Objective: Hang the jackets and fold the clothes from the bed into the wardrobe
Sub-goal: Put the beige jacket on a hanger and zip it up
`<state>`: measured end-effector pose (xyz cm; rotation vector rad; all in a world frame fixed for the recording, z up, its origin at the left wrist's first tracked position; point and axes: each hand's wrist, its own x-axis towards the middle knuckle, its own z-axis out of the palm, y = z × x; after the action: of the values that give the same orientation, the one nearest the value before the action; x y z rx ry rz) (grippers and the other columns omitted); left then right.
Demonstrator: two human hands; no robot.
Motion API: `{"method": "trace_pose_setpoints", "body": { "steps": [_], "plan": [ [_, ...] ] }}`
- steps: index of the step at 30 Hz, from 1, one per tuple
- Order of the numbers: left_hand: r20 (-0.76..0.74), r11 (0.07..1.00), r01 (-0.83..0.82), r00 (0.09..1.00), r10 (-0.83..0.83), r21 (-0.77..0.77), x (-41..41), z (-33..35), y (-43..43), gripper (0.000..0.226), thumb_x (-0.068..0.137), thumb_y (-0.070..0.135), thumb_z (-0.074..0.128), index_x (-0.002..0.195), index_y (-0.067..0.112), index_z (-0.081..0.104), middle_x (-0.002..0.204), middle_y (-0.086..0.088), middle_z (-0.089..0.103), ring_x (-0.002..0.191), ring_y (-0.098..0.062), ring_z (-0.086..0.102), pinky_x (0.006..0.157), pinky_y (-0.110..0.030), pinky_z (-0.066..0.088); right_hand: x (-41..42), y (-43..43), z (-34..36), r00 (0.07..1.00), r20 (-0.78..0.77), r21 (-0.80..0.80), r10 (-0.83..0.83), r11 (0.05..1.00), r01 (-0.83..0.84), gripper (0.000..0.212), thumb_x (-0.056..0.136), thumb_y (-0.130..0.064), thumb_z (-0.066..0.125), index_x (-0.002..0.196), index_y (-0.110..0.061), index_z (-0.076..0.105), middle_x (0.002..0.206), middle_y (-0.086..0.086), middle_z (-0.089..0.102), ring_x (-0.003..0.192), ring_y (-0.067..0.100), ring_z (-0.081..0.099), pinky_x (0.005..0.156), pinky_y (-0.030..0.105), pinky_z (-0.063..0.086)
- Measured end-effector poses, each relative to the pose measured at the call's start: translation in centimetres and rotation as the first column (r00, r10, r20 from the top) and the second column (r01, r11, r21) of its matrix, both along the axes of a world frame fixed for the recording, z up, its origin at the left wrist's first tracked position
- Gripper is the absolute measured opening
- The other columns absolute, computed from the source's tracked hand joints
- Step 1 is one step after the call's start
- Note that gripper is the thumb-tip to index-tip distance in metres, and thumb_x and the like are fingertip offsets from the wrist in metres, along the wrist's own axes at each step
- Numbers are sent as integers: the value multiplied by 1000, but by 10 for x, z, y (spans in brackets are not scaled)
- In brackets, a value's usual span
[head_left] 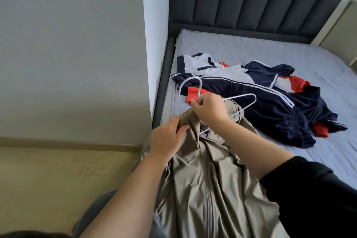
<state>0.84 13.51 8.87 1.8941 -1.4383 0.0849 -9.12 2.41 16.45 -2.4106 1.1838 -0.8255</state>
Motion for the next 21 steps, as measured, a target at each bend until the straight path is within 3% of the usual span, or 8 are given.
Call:
{"method": "trace_pose_setpoints", "body": {
  "steps": [6, 9, 11, 14, 15, 17, 19, 21],
  "plan": [
    [-82, 996, -87, 993, 84, -31, 0, 5, 2, 18, 93, 19, 58, 90, 3, 66, 71, -17, 66, 66, -42, 59, 56, -38, 40, 7, 8, 2, 990, -24, 57, 142, 988, -140, 50, 89, -26, 61, 50, -17, 31, 48, -4, 31, 46, 9, 27, 49, 29, 23],
    [-165, 988, -151, 976, 142, -43, 15, 2, 4, 16, 93, 18, 58, 90, 4, 66, 75, -17, 67, 72, -40, 60, 61, -40, 43, 5, 7, 2, 976, 45, 26, 212, 977, -213, 13, 87, -22, 63, 81, -11, 62, 82, 0, 56, 80, 11, 47, 74, 27, 37],
    [-244, 973, -226, 947, 207, -53, 24, -1, 5, 19, 93, 17, 57, 81, 2, 61, 72, -18, 64, 70, -41, 57, 57, -39, 39, -4, -3, -3, 985, 127, -2, 119, 993, -120, 18, 86, -19, 61, 101, -10, 64, 102, -1, 56, 97, 12, 46, 86, 24, 36],
    [-288, 953, -290, 923, 254, -90, 26, -5, 6, 26, 92, 11, 60, 69, 1, 50, 62, -22, 57, 59, -42, 50, 53, -32, 24, -25, -14, -19, 966, 168, 206, -197, 965, 161, 10, 87, -19, 51, 81, -14, 57, 81, -2, 54, 76, 15, 50, 64, 26, 38],
    [-297, 949, -302, 918, 263, -93, 25, -6, 6, 27, 91, 10, 60, 68, 2, 50, 62, -22, 57, 58, -41, 50, 54, -32, 24, -32, -19, -30, 946, 114, 342, -303, 906, 249, 17, 88, -20, 48, 73, -12, 53, 70, 0, 53, 68, 20, 50, 56, 27, 39],
    [-339, 943, -319, 901, 271, -93, 24, -9, 5, 29, 92, 10, 58, 66, 8, 46, 64, -21, 57, 60, -40, 49, 55, -32, 24, -44, -21, -52, 893, -13, 715, -449, 620, 322, 27, 91, -21, 43, 70, -7, 52, 64, 8, 53, 61, 26, 52, 54, 27, 42],
    [-384, 933, -349, 876, 293, -84, 25, -11, 3, 31, 93, 12, 57, 68, 16, 39, 66, -20, 57, 63, -38, 48, 57, -32, 22, -54, -16, -75, 884, -130, 938, -449, 235, 257, 31, 95, -26, 40, 79, -3, 54, 81, 16, 60, 68, 29, 59, 63, 35, 47],
    [-405, 924, -372, 861, 308, -90, 28, -13, 1, 32, 93, 12, 56, 69, 18, 37, 67, -22, 56, 64, -38, 47, 57, -32, 20, -60, -10, -98, 899, -146, 988, -413, -17, 152, 43, 99, -35, 38, 103, 4, 54, 113, 23, 59, 95, 34, 62, 79, 44, 48]
  ]
}}
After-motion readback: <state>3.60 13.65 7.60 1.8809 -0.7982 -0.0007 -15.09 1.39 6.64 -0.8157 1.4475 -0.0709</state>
